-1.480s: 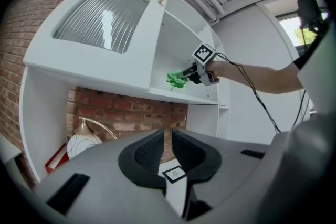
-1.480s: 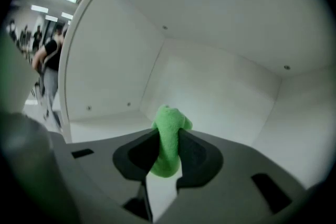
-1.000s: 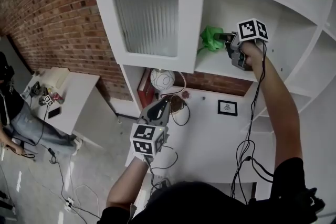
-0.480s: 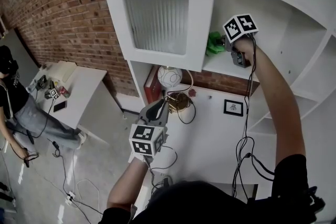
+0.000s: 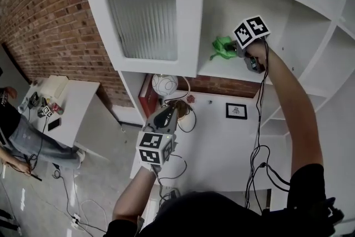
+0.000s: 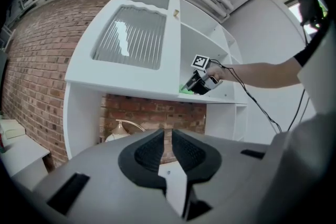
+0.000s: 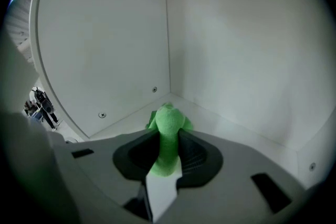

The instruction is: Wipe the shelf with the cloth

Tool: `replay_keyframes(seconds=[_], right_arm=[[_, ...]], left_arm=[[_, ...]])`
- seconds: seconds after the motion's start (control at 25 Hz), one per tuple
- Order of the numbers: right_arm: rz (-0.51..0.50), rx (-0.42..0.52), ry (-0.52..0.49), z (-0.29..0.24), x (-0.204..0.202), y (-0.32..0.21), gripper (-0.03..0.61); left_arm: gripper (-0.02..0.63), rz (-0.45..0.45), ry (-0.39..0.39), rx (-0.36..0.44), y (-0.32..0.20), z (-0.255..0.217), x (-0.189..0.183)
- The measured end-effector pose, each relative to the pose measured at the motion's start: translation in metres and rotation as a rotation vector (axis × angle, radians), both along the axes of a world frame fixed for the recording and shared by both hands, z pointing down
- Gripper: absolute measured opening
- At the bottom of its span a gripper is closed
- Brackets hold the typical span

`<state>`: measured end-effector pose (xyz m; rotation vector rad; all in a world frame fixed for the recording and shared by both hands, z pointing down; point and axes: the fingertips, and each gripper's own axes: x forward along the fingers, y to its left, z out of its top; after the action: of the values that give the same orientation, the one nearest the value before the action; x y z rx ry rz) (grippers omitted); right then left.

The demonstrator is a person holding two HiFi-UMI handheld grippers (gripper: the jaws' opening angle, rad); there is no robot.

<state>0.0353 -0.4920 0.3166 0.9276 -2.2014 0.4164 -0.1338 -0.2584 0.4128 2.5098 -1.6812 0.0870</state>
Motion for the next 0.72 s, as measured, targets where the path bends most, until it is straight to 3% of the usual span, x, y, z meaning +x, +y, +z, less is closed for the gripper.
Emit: replay_keyframes(seconds=[0.72], right_arm=[[0.212, 0.038, 0.182, 0.002, 0.138, 0.012, 0.089]], left_arm=[[0.046, 0.185, 0.027, 0.001, -0.025, -0.001, 0.074]])
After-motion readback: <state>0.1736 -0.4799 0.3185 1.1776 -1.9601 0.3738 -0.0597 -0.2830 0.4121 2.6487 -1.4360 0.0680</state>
